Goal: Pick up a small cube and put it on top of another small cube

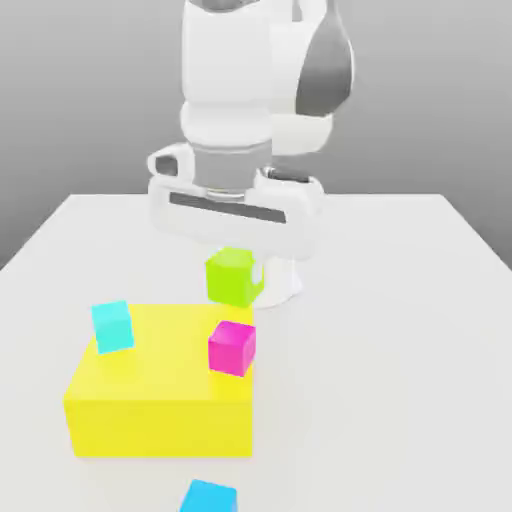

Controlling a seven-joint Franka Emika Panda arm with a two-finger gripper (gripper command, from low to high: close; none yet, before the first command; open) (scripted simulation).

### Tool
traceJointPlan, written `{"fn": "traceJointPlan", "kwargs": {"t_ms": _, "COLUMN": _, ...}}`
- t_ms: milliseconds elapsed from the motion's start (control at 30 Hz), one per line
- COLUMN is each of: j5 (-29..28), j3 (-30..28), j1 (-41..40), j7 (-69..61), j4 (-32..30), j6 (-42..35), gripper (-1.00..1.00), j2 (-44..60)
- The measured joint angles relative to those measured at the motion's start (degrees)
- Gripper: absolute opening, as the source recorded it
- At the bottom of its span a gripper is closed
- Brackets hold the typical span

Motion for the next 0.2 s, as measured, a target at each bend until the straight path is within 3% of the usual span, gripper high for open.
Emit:
{"fn": "traceJointPlan", "kwargs": {"t_ms": 67, "j5": 0.0, "j3": 0.14, "j1": -0.18, "j7": 0.17, "j4": -1.39, "j6": 4.66, "gripper": -1.0, "j2": 3.26}}
{"fn": "traceJointPlan", "kwargs": {"t_ms": 100, "j5": 0.08, "j3": 0.38, "j1": -0.39, "j7": 0.17, "j4": -2.02, "j6": 6.95, "gripper": 1.0, "j2": 4.95}}
{"fn": "traceJointPlan", "kwargs": {"t_ms": 200, "j5": 0.09, "j3": 0.38, "j1": -0.39, "j7": 0.17, "j4": -2.02, "j6": 6.95, "gripper": 1.0, "j2": 4.95}}
